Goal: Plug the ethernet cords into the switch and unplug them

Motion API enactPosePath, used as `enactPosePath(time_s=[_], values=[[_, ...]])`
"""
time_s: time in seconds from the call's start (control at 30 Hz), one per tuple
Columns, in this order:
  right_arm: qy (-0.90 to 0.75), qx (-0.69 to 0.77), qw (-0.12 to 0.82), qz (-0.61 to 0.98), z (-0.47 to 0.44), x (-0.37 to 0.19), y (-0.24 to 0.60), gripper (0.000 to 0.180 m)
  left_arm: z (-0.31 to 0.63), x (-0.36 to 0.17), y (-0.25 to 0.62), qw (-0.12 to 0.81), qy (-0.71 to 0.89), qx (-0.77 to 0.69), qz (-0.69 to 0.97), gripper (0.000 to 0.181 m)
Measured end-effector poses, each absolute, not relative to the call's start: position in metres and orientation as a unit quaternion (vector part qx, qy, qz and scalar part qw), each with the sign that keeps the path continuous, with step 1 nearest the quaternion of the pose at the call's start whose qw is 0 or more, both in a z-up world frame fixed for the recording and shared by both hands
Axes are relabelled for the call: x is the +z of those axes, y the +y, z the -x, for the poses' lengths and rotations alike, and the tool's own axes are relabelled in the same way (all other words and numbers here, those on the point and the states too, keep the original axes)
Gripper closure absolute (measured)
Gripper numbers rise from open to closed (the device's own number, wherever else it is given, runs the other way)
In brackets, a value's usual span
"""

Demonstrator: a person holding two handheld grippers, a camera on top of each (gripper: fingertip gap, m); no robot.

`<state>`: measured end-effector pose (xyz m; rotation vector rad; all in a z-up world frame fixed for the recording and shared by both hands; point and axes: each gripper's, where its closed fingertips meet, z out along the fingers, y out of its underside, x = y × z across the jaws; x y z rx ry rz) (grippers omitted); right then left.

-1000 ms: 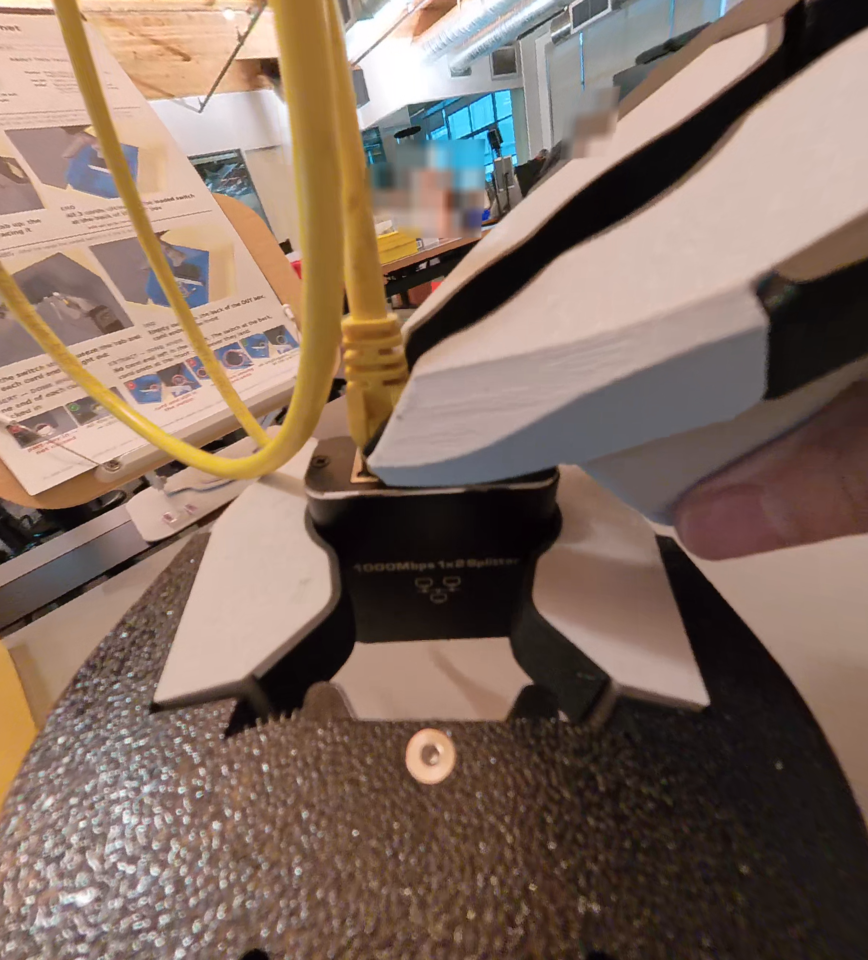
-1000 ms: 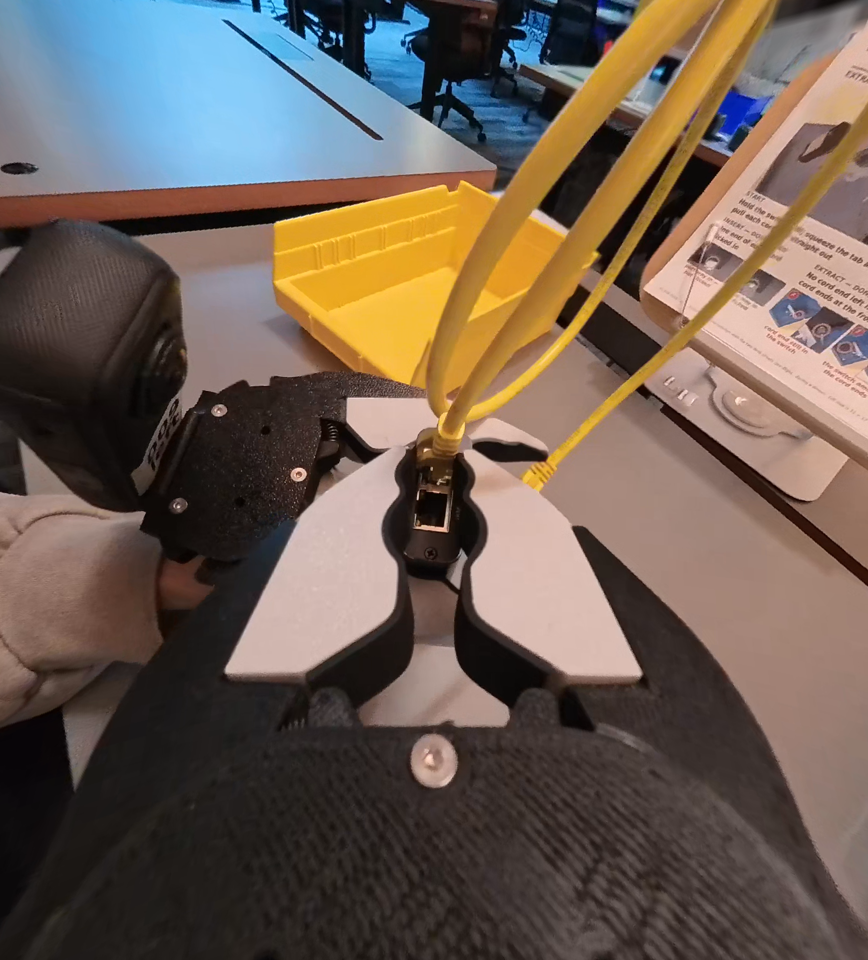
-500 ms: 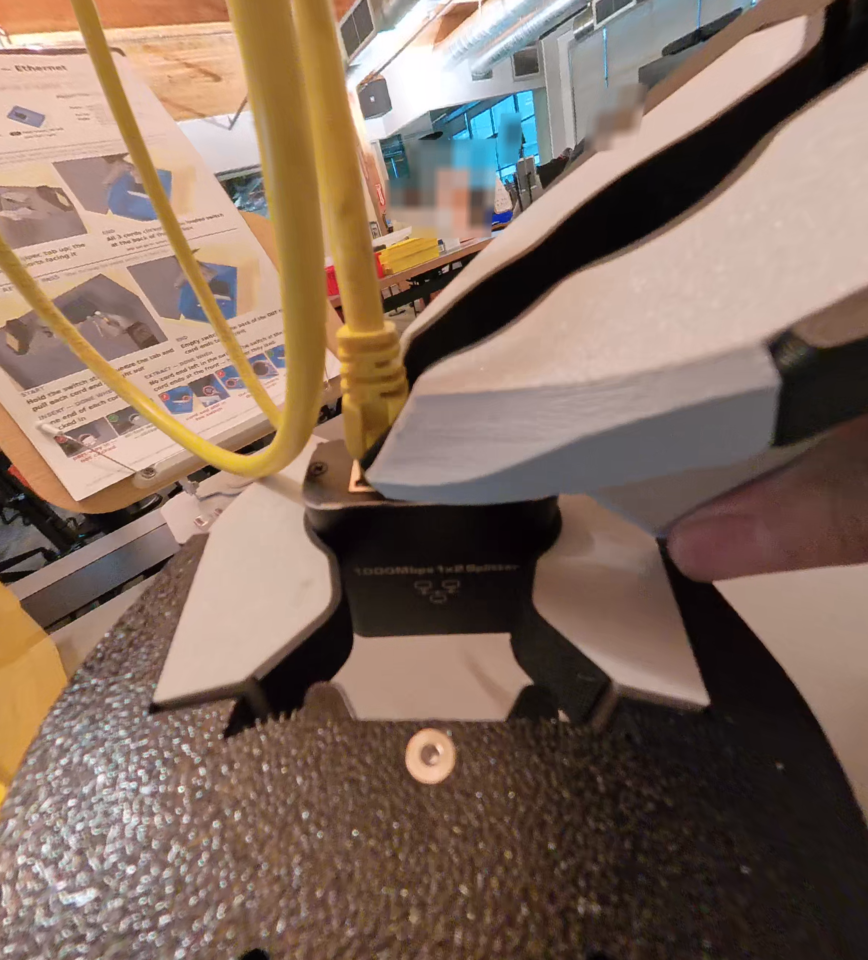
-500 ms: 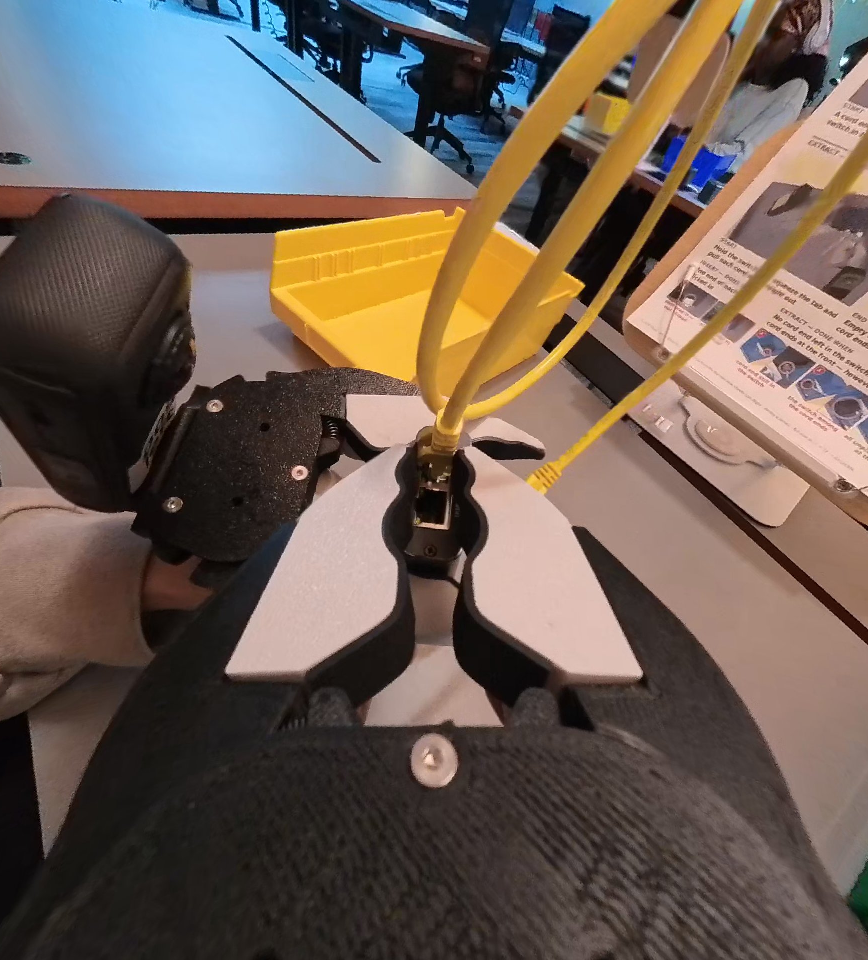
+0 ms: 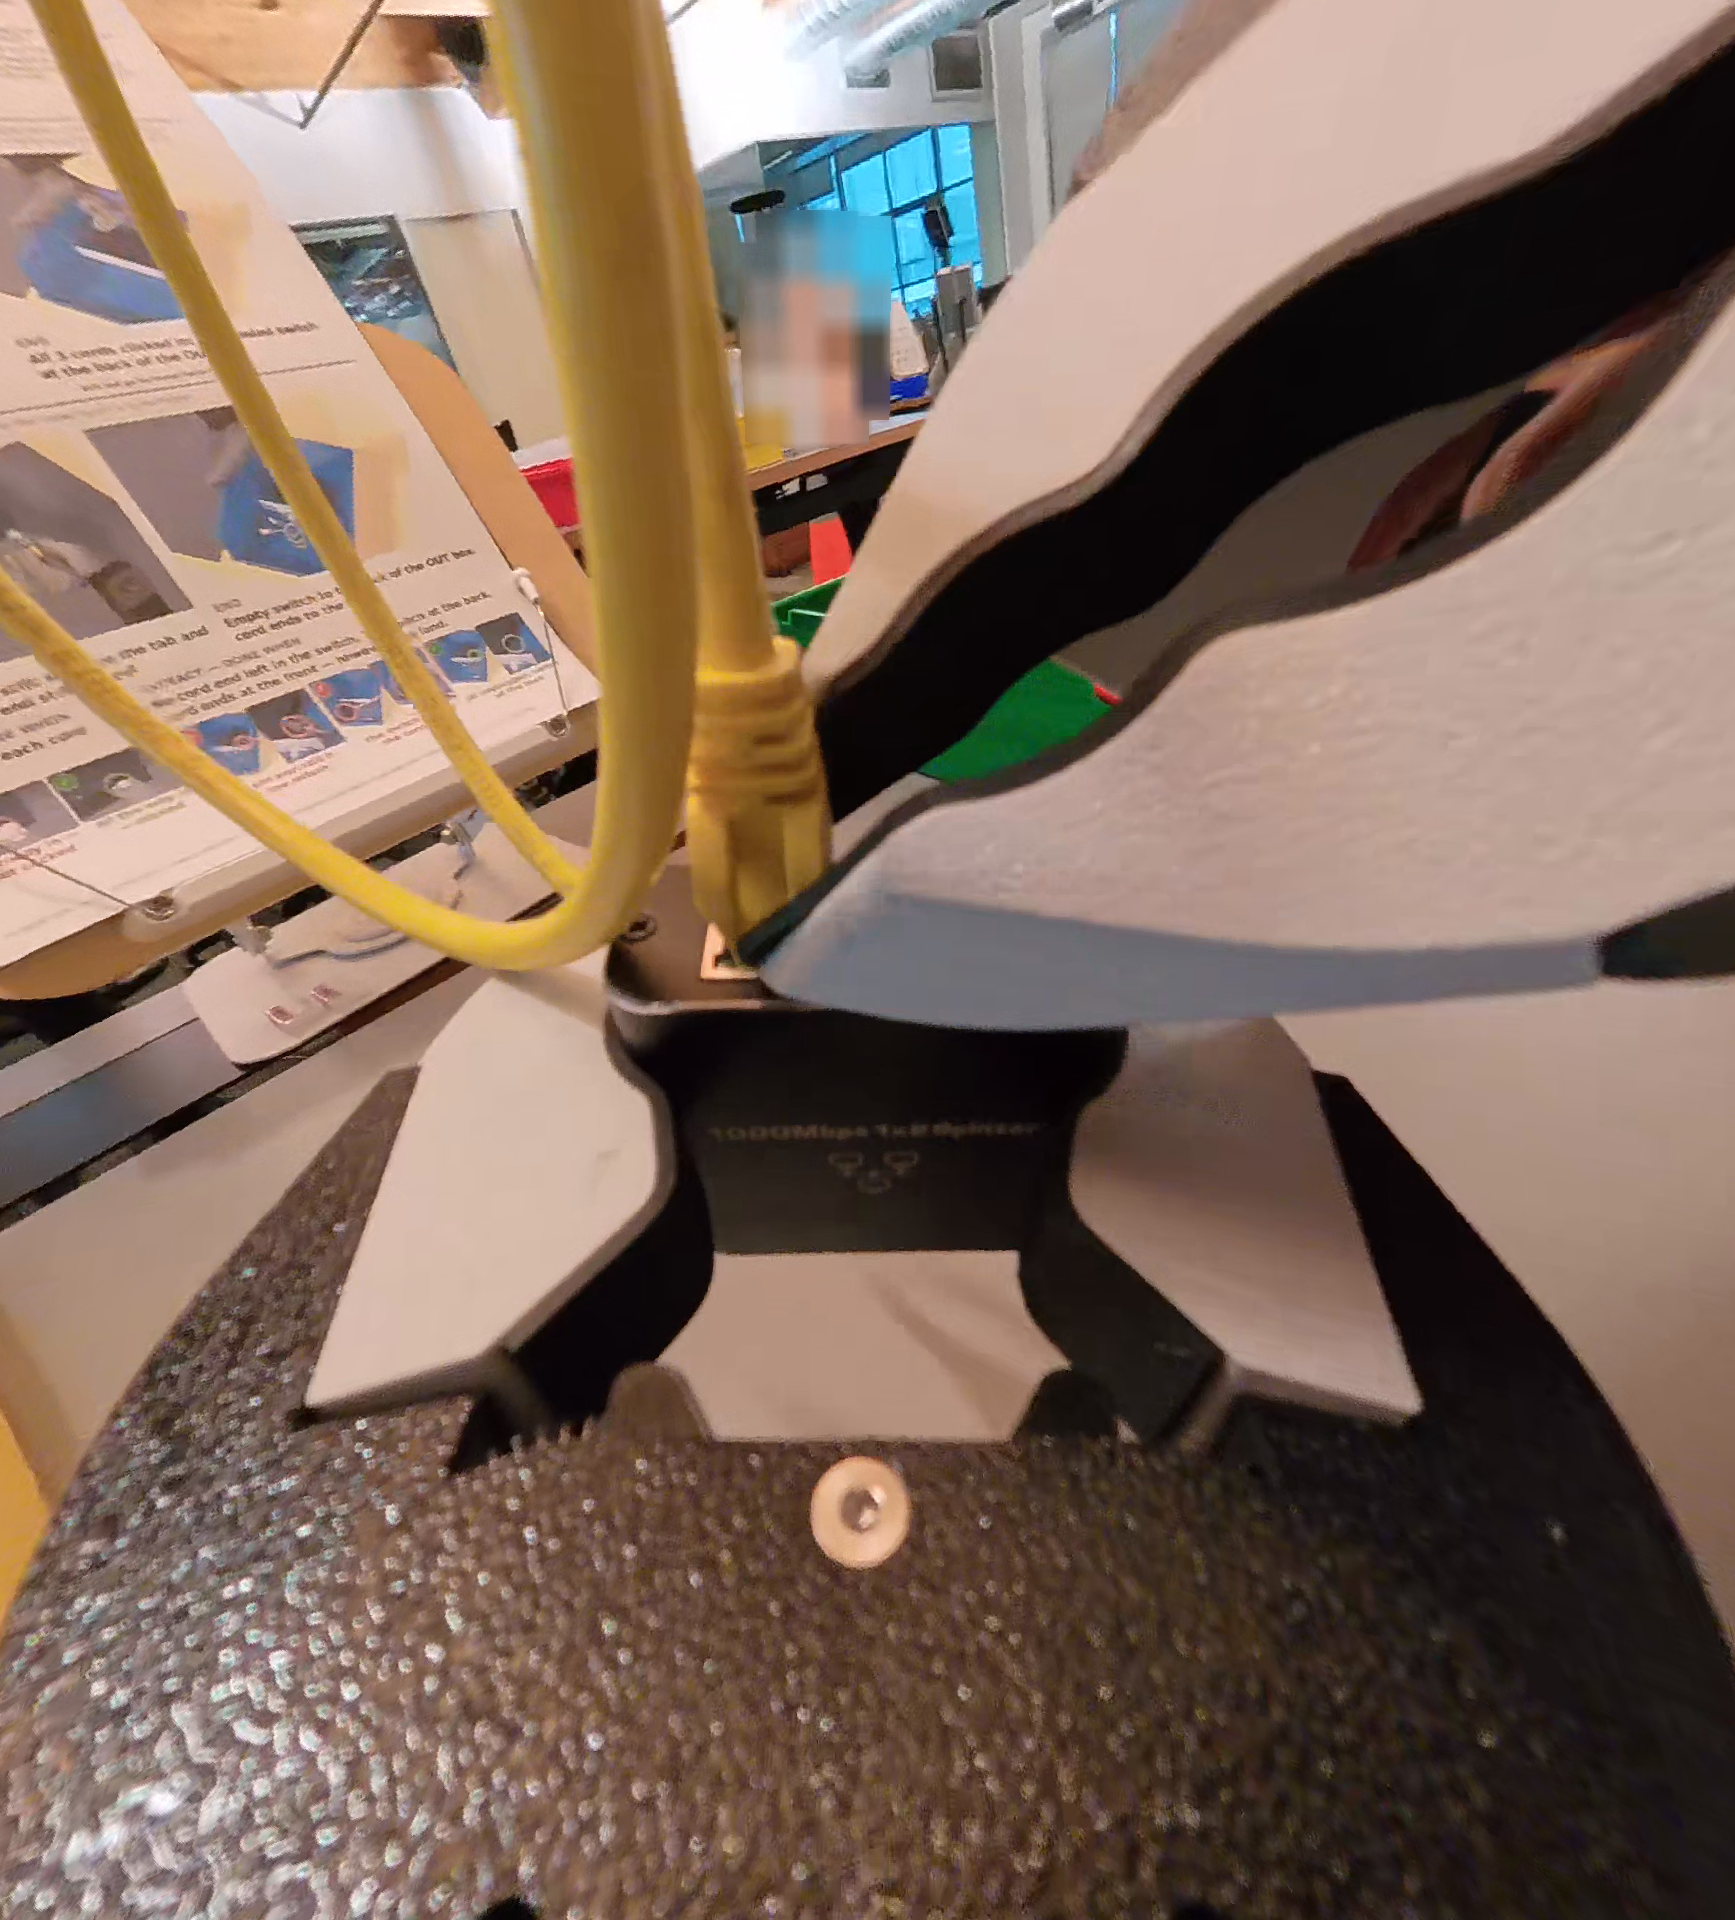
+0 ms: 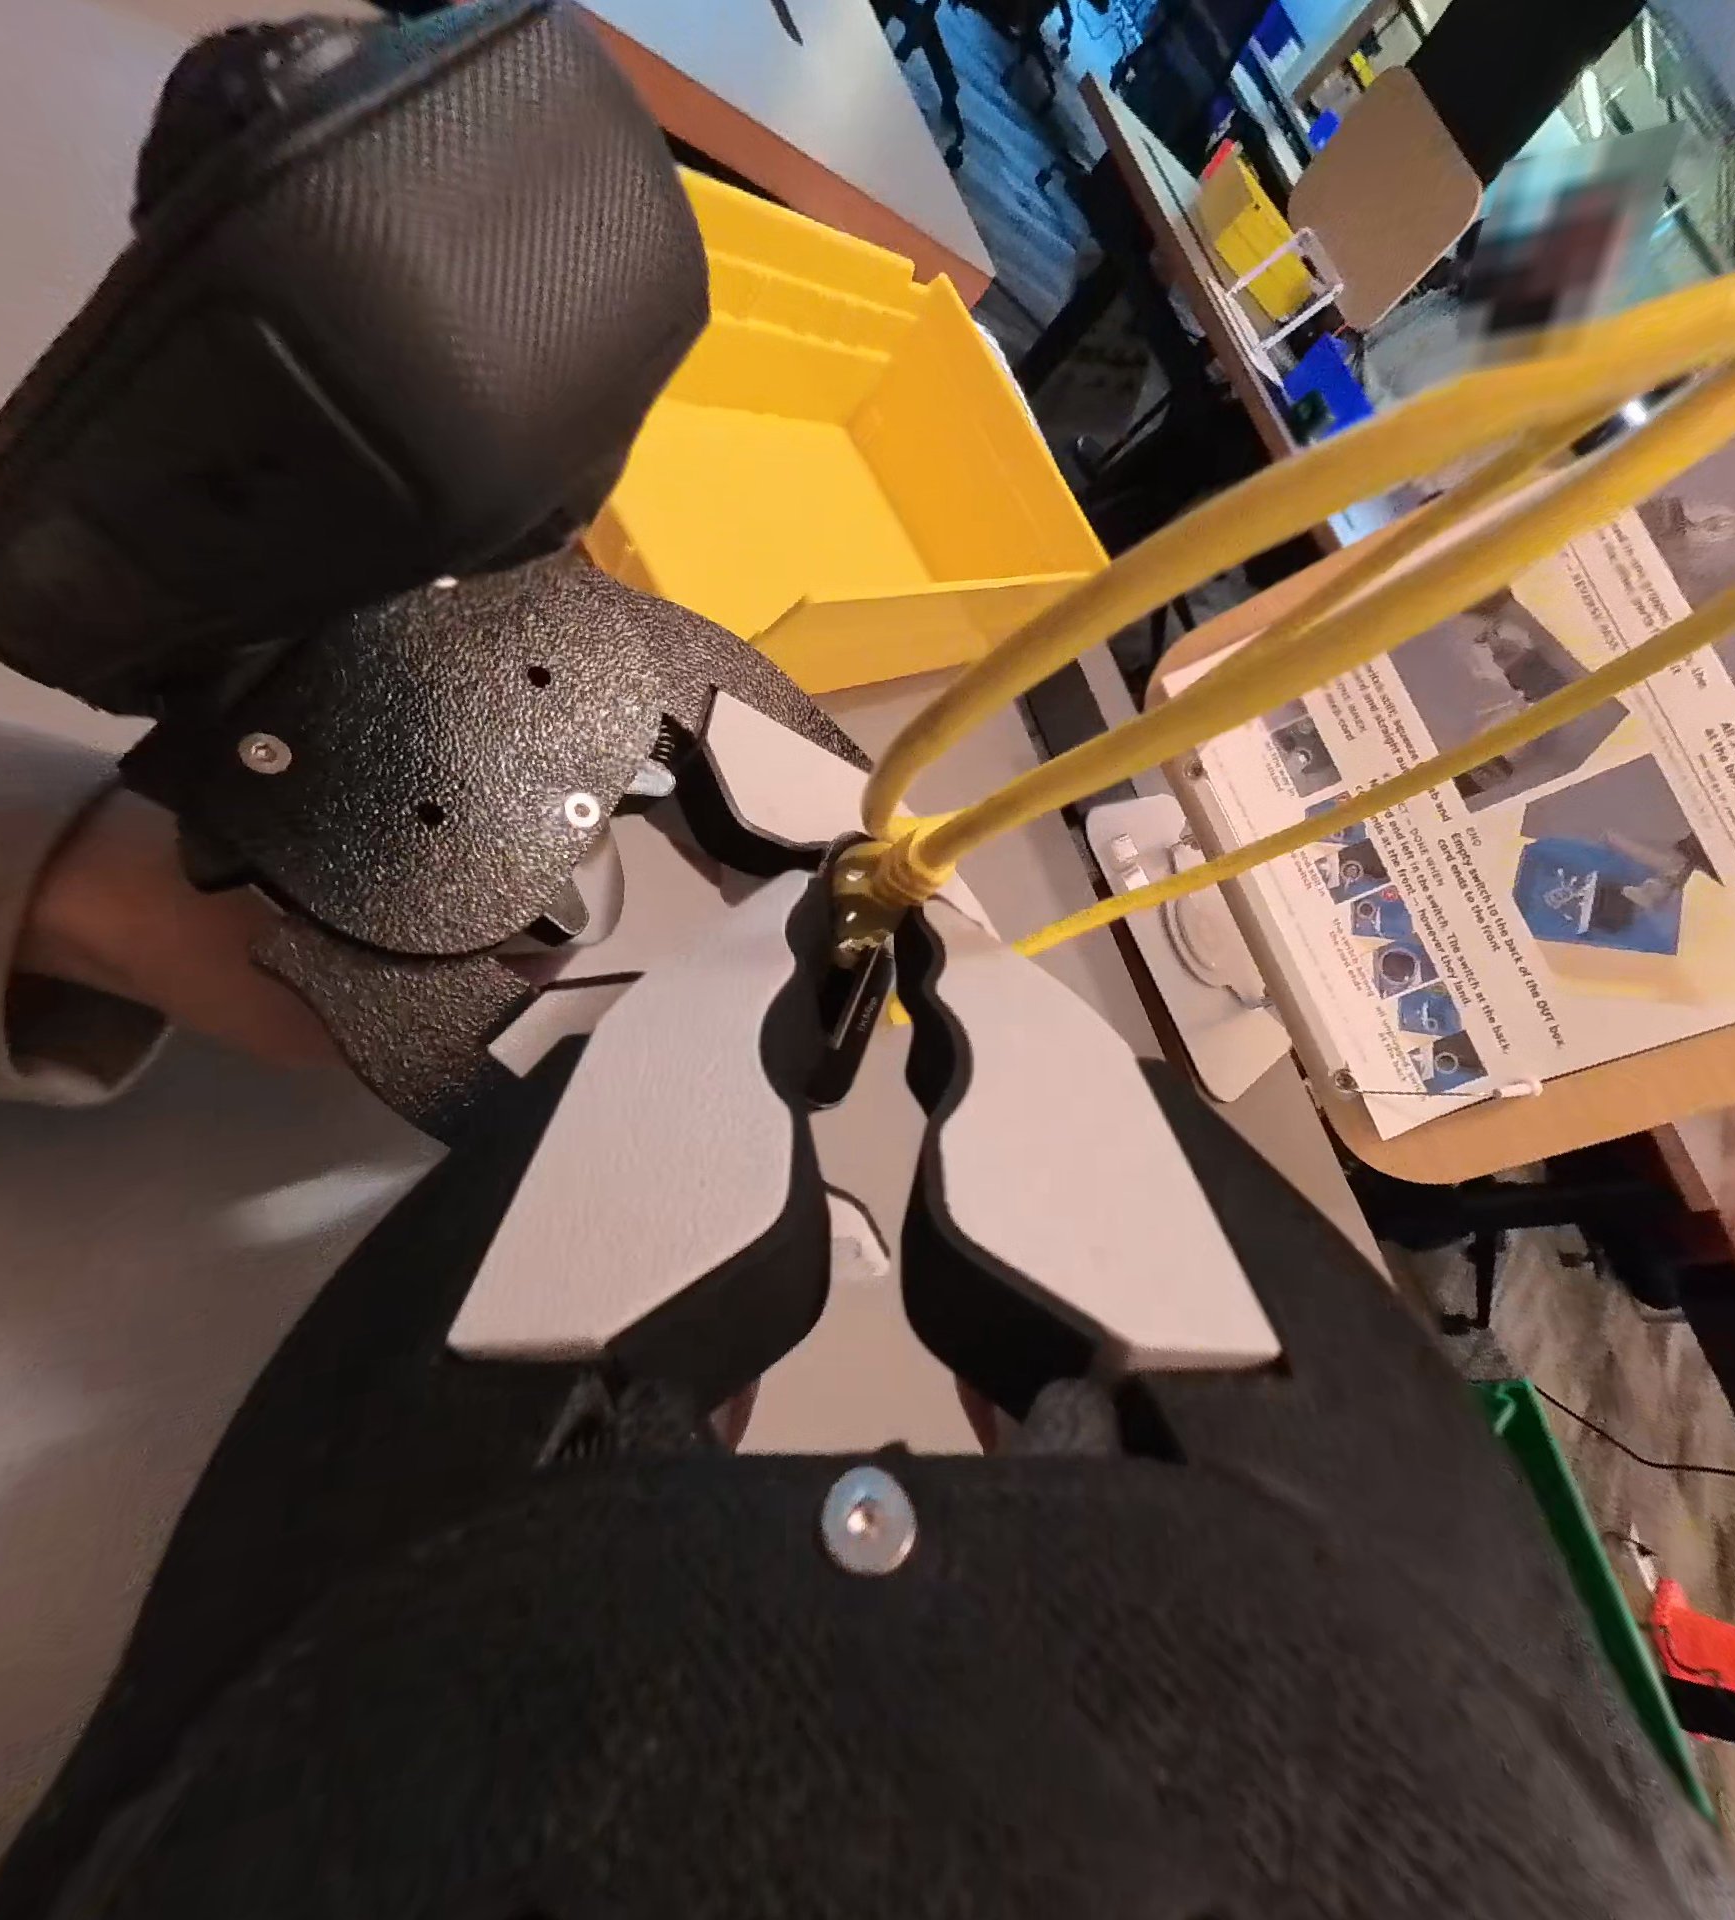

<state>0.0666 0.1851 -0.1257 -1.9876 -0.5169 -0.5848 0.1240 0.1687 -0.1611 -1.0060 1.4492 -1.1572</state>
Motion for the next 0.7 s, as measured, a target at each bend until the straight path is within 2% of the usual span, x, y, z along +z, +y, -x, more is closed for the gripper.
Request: enactPosePath(time_s=[0.3, 0.43, 0.57, 0.7], values=[[-0.250, -0.268, 0.450, 0.814, -0.067, -0.126, 0.187, 0.166, -0.124, -0.161, 0.169, 0.486, 0.594, -0.488, 0.416, 0.105], [-0.232, -0.251, 0.464, 0.818, -0.068, -0.130, 0.186, 0.166, -0.125, -0.164, 0.173, 0.506, 0.594, -0.469, 0.413, 0.105], [-0.242, -0.276, 0.448, 0.815, -0.069, -0.133, 0.187, 0.167, -0.127, -0.169, 0.170, 0.486, 0.589, -0.494, 0.417, 0.105], [-0.211, -0.221, 0.485, 0.819, -0.067, -0.131, 0.189, 0.167, -0.126, -0.164, 0.173, 0.503, 0.576, -0.495, 0.413, 0.105]])
